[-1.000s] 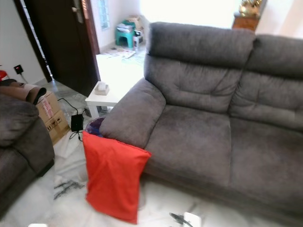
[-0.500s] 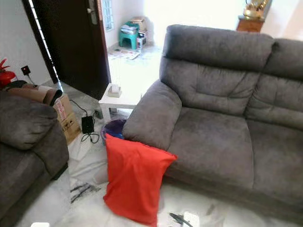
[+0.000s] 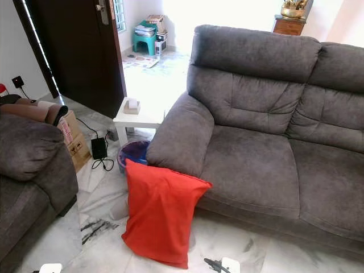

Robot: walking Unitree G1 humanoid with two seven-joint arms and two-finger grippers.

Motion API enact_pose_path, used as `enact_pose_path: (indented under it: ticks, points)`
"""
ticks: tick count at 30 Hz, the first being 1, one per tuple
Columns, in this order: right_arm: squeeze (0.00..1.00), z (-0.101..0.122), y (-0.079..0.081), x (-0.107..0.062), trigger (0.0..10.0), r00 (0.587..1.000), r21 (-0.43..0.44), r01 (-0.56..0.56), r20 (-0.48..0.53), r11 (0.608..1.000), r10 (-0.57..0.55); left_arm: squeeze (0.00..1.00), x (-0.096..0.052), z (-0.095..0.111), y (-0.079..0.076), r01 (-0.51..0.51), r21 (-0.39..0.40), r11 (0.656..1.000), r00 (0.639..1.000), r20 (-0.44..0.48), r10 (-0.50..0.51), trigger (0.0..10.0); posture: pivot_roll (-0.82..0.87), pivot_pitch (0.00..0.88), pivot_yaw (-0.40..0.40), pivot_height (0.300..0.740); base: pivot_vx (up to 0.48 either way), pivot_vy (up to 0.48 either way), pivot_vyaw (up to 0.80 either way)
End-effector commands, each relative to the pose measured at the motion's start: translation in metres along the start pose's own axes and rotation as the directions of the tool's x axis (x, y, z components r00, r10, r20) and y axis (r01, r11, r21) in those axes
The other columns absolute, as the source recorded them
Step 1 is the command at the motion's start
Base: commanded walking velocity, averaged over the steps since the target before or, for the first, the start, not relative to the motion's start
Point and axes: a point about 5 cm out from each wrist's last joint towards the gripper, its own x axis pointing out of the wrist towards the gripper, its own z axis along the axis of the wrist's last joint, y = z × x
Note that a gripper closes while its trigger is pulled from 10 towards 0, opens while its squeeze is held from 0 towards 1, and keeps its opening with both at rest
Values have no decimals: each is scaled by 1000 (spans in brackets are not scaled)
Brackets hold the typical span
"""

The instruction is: Move the pillow to the sofa from floor

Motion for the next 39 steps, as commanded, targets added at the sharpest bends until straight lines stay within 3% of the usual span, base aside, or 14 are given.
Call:
enact_pose_path:
  ticks: [1,18,39]
  points:
    - [0,1,-1,0,10000,1000,-11,2,-1,1000,-2,0,0,-1,-1,2,-16,1000,1000,-4,-2,10000,168,0,-13,740,0,0,0]
    - [0,3,-4,0,10000,1000,-13,13,0,1000,-13,0,0,-2,-5,14,-32,999,1000,-4,-14,10000,121,0,-5,740,0,0,0]
    - [0,2,-6,-1,10000,1000,-44,19,-19,999,-20,0,0,-5,-6,17,-34,999,1000,-12,-18,10000,125,0,-10,740,339,0,0]
